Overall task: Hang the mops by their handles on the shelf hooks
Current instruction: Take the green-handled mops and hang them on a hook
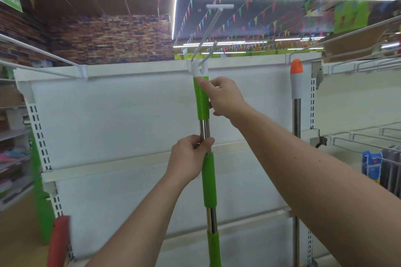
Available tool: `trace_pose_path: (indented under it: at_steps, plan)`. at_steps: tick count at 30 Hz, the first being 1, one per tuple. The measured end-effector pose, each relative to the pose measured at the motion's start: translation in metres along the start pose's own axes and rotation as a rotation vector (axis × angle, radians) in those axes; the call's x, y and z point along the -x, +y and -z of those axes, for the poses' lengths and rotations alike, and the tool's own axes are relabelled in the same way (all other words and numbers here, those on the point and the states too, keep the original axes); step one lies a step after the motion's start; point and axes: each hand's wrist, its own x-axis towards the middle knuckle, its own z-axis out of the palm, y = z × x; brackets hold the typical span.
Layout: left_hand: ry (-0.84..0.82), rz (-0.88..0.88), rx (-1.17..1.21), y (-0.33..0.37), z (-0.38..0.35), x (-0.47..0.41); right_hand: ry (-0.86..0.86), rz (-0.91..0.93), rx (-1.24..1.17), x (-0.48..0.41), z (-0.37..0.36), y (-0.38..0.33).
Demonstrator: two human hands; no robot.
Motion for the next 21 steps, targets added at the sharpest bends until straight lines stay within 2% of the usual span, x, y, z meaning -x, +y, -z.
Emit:
trace_pose_path:
  at_steps: [21]
  plan:
    - [0.015, 0.07, -0.012, -0.032, -0.01, -0.066, 0.01, -0.056, -0.028, -0.064, -0.033, 0.041]
